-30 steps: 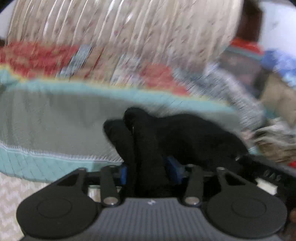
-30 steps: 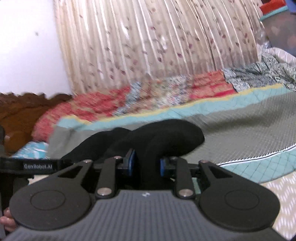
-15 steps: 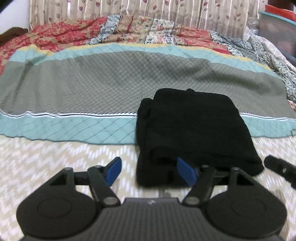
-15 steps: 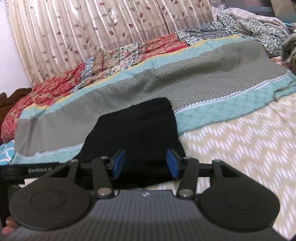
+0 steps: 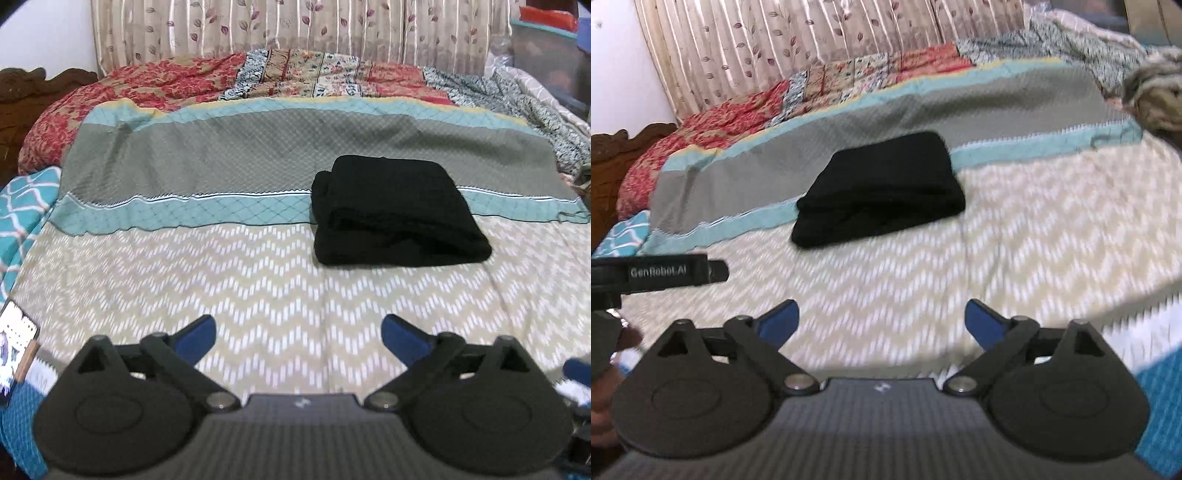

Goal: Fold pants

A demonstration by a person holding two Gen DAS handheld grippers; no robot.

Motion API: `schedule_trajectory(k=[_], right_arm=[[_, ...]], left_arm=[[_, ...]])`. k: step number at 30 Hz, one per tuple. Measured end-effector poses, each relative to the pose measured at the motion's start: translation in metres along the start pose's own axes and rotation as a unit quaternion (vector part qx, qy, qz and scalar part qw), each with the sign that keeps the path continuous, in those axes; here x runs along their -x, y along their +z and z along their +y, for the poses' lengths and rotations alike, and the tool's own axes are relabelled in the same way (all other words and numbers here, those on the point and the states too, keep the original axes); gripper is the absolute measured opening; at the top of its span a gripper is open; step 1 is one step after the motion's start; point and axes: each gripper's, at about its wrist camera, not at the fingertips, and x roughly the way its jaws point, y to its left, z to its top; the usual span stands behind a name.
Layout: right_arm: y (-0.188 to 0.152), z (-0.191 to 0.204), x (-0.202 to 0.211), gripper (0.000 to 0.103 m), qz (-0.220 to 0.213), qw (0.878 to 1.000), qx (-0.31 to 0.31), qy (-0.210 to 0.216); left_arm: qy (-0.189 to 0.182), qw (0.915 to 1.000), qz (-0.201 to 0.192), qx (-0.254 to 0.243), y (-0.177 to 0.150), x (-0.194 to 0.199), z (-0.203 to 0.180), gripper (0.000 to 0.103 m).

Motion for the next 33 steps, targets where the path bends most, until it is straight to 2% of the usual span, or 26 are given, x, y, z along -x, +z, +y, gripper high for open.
schedule_trajectory(k=[8, 21, 33], right_arm=[[-0.017, 0.009, 0.025, 0.101, 0.016, 1.0, -0.017, 0.013], [-0.028, 0.017, 0.03, 0.101, 0.015, 0.999, -0.029, 0.016], [-0.028, 0.015, 0.034, 0.101, 0.016, 0.999, -0.037, 0.021]], left_arm=[[-0.004, 1.0, 0.003, 0.007, -0.024, 0.03, 0.006, 0.103], [0.006, 0.9998, -0.01, -0.016, -0.03, 0.043, -0.002, 0.103], [0.043, 0.9977, -0.036, -0.039, -0.033, 0.051, -0.006, 0.103]])
